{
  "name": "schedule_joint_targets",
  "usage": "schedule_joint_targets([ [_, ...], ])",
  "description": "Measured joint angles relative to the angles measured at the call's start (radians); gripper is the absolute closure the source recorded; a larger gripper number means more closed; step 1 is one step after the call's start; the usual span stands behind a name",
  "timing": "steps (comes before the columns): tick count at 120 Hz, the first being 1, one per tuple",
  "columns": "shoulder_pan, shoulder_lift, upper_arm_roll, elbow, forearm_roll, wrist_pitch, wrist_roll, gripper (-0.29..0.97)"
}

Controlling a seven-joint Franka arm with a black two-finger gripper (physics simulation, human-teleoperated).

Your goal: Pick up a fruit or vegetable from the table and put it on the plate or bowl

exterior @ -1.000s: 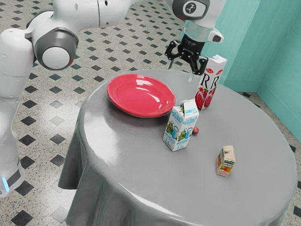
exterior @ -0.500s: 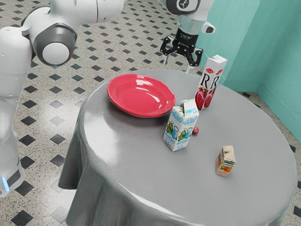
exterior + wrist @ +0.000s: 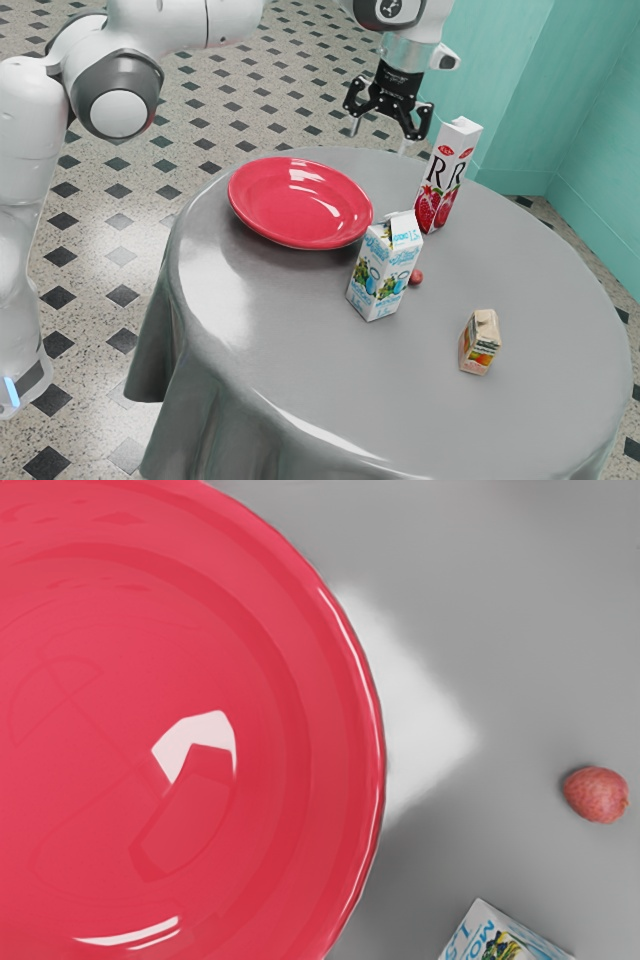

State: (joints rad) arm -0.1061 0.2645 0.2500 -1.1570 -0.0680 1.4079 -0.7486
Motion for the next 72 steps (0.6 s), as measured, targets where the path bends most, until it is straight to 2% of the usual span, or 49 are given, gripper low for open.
schedule_joint_targets([
  [28, -0.001, 0.006, -0.007, 0.010, 0.000, 0.005, 0.010, 0.00],
  [37, 0.000, 0.034, -0.045, 0.018, -0.002, 0.043, 0.012, 0.00],
  [57, -0.001, 0.291, -0.130, 0.264, -0.003, 0.122, 0.018, 0.00],
  [72, 0.004, 0.363, -0.169, 0.330, -0.008, 0.169, 0.022, 0.00],
])
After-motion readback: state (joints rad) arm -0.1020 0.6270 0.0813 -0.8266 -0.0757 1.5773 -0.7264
